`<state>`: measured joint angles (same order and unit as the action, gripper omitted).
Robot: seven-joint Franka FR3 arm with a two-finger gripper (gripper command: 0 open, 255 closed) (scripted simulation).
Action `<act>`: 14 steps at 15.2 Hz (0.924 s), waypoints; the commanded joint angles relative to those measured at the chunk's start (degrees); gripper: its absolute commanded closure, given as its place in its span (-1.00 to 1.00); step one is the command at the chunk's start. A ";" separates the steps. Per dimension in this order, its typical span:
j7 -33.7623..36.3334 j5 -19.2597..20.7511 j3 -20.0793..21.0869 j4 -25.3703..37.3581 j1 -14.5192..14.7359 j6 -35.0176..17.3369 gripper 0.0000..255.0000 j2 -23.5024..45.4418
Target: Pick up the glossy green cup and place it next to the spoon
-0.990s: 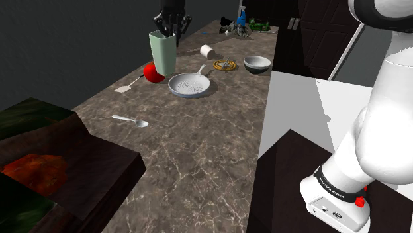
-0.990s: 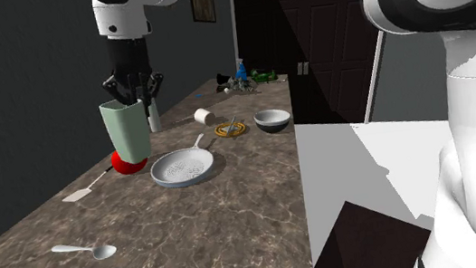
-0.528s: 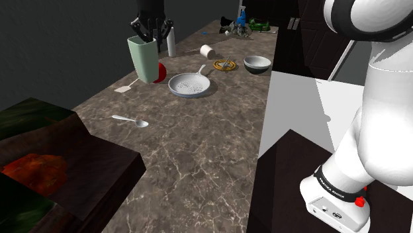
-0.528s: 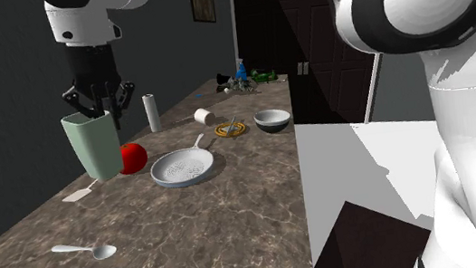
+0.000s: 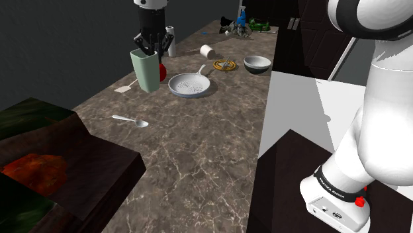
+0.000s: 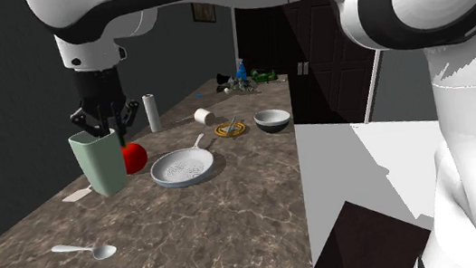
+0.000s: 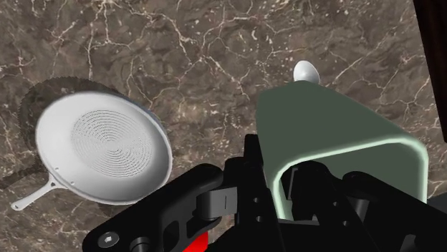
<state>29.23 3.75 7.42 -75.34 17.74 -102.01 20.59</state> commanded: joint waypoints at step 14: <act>0.36 0.13 -0.12 -11.86 -0.32 -11.66 1.00 -0.24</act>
<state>29.56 3.83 7.31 -86.77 17.41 -113.01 20.20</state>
